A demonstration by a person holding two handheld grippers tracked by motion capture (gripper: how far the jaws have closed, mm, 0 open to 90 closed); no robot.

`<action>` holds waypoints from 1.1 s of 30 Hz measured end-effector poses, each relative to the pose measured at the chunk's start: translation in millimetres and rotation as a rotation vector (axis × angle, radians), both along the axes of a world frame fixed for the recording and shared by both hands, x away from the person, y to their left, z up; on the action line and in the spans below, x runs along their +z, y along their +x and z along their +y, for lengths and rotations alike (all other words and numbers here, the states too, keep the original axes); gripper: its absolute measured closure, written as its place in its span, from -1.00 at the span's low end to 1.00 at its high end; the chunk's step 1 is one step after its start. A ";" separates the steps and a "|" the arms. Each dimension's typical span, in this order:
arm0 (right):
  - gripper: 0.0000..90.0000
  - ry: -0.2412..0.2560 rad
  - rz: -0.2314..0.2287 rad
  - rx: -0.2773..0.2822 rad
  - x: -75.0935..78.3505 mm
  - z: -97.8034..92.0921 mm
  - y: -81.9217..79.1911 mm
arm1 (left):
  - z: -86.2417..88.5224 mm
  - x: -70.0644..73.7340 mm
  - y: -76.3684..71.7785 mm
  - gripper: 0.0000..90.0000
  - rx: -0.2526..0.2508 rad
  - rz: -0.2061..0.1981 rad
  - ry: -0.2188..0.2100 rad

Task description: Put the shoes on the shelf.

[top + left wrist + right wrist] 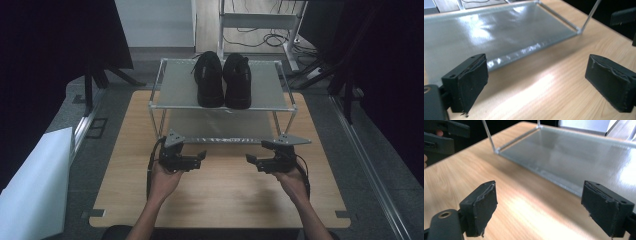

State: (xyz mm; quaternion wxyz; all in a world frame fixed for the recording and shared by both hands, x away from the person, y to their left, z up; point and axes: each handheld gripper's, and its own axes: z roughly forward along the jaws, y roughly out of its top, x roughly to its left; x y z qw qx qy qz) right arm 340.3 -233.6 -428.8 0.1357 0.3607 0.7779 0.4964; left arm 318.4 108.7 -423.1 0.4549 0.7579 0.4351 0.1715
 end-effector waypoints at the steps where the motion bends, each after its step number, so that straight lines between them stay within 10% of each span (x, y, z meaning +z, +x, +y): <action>1: -0.71 0.000 0.000 0.000 0.0 0.0 0.0 | 0.0 0.0 0.0 -0.92 0.000 0.000 0.000; 13: -0.94 -0.047 0.061 -0.001 -34.4 -5.8 -20.5 | 0.4 -33.1 -22.9 -0.95 -0.036 0.038 0.065; 33: -1.00 -0.270 0.060 0.062 -79.8 4.6 -42.5 | -11.0 -89.2 -52.6 -1.00 -0.092 0.121 0.161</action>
